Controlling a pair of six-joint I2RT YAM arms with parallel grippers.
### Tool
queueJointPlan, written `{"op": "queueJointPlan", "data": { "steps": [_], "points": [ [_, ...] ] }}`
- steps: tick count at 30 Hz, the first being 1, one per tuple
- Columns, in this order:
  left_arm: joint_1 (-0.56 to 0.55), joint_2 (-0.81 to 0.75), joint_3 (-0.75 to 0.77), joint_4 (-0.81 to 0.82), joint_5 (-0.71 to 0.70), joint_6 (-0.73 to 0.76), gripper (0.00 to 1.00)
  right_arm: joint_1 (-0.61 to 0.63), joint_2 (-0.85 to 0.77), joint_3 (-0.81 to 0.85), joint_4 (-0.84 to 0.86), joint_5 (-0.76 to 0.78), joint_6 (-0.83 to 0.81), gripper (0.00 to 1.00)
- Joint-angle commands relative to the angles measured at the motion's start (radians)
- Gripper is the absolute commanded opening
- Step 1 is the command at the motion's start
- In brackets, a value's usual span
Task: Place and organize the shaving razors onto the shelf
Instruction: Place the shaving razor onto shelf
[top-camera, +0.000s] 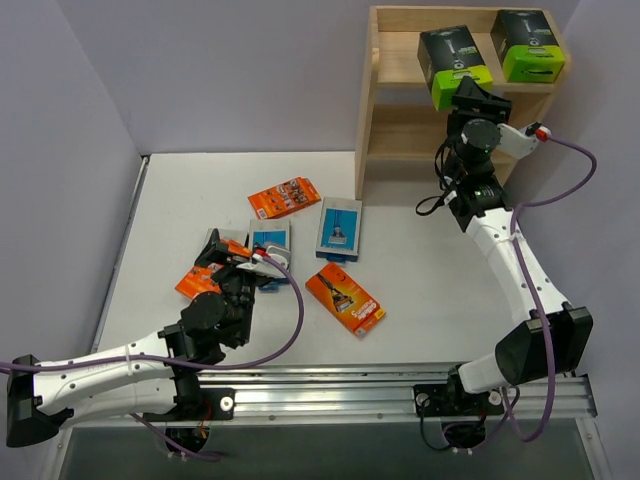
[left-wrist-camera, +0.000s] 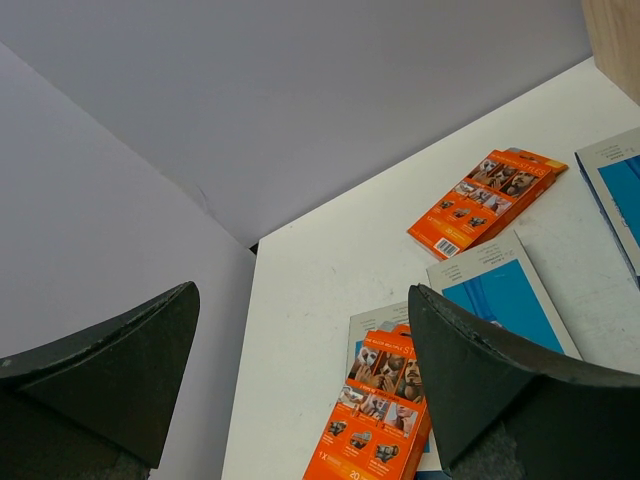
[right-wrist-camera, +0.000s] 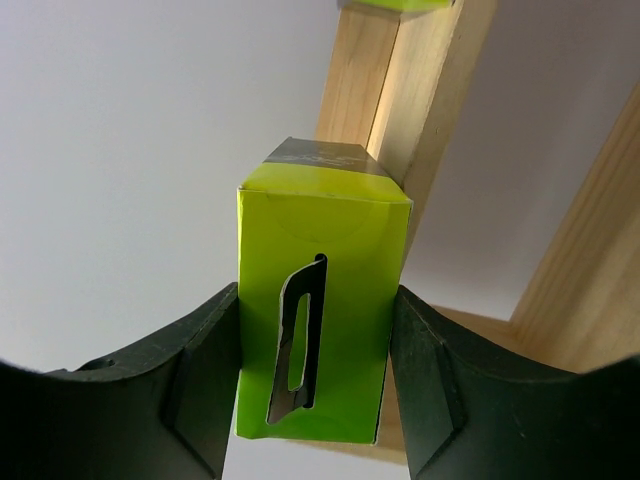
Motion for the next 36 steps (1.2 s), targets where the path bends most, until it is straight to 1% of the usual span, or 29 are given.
{"op": "queueJointPlan", "data": {
  "steps": [1,5,8,16,20,22,28,31,32,34,35,36],
  "points": [
    [0.004,0.000,0.037,0.004,0.015,-0.020,0.94,0.008,0.008,0.099,0.132,0.152,0.025,0.00],
    [0.004,0.007,0.040,0.001,0.015,-0.025,0.94,0.008,0.037,0.155,0.112,0.181,0.030,0.00],
    [0.004,0.008,0.042,-0.005,0.016,-0.030,0.94,0.008,0.065,0.204,0.052,0.204,0.060,0.00],
    [0.004,0.011,0.044,-0.012,0.018,-0.036,0.94,0.019,0.112,0.270,-0.017,0.287,0.061,0.00],
    [0.004,0.017,0.045,-0.017,0.018,-0.040,0.94,0.017,0.142,0.310,-0.026,0.299,0.067,0.00],
    [0.004,0.019,0.047,-0.019,0.016,-0.040,0.94,0.017,0.169,0.355,-0.068,0.301,0.079,0.00],
    [0.004,0.019,0.045,-0.023,0.019,-0.043,0.94,0.016,0.223,0.435,-0.120,0.316,0.090,0.00],
    [0.004,0.017,0.045,-0.028,0.019,-0.054,0.94,0.005,0.237,0.449,-0.138,0.304,0.082,0.09],
    [0.004,0.017,0.047,-0.031,0.022,-0.054,0.94,-0.001,0.237,0.448,-0.145,0.291,0.084,0.21],
    [0.004,0.020,0.048,-0.035,0.024,-0.062,0.94,-0.016,0.235,0.443,-0.148,0.267,0.085,0.32],
    [0.004,0.020,0.051,-0.040,0.024,-0.065,0.94,-0.021,0.231,0.437,-0.151,0.250,0.085,0.42],
    [0.004,0.022,0.053,-0.051,0.027,-0.068,0.94,-0.024,0.227,0.433,-0.154,0.244,0.085,0.46]
  ]
}}
